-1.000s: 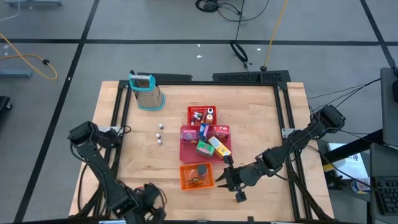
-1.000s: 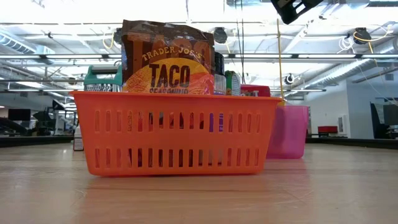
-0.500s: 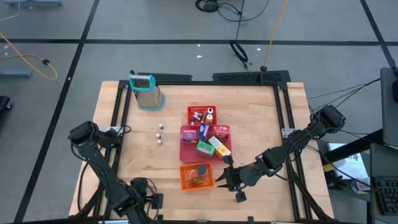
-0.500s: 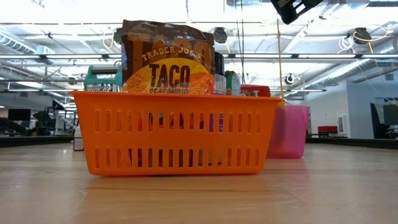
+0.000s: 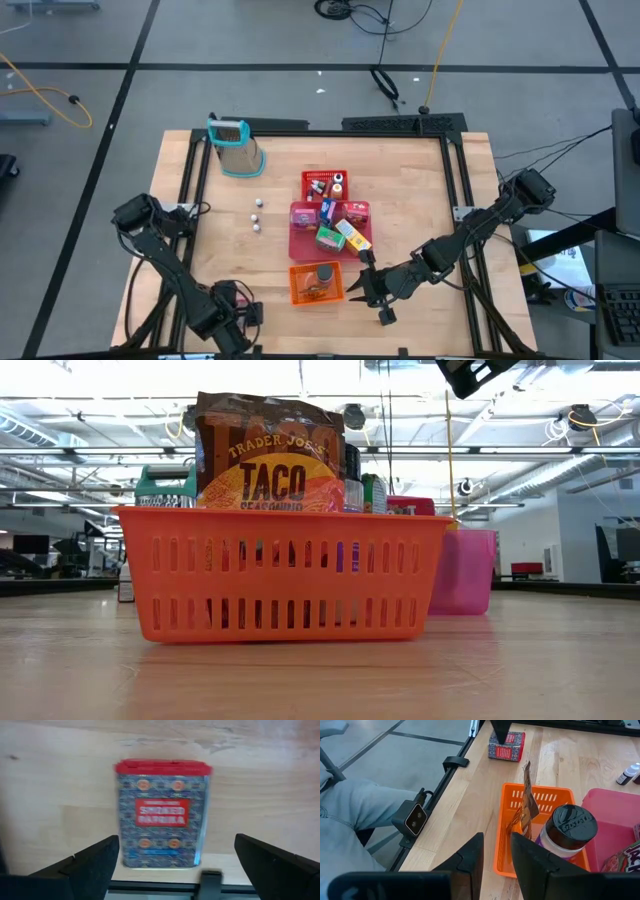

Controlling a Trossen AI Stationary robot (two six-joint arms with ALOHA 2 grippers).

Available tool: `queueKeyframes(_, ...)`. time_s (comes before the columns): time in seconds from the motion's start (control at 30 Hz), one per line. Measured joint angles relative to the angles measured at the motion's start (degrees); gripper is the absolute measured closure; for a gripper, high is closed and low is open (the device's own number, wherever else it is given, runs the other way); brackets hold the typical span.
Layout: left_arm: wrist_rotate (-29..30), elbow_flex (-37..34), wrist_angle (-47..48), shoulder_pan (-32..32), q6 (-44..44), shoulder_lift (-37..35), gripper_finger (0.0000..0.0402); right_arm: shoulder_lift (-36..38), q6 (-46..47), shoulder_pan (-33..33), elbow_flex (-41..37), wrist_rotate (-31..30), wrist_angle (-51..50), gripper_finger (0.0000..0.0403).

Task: Pick & Place Kitchen Items
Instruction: Put the red seasoning can into the orange bin

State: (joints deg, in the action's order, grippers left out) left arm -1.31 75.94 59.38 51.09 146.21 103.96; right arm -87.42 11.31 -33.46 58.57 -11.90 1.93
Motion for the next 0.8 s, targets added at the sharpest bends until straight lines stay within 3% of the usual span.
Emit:
queueKeyframes(0.2, -1.76, -0.02, 0.74, -0.06, 1.18, 0.0, 0.0002, 0.0, 0.0, -0.02, 0.0, 0.0, 0.0, 0.0314)
queueKeyframes(0.43, 0.85, -2.32, -1.28, -0.09, 1.52, 0.0, 0.0002, 0.0, -0.02, -0.01, 0.0, 0.0, 0.0, 0.0314)
queueKeyframes(0.8, 1.25, -15.04, -18.4, -0.37, 1.17, -0.39, 0.0006, 0.0, 0.0, -0.01, 0.0, 0.0, -0.01, 0.0314)
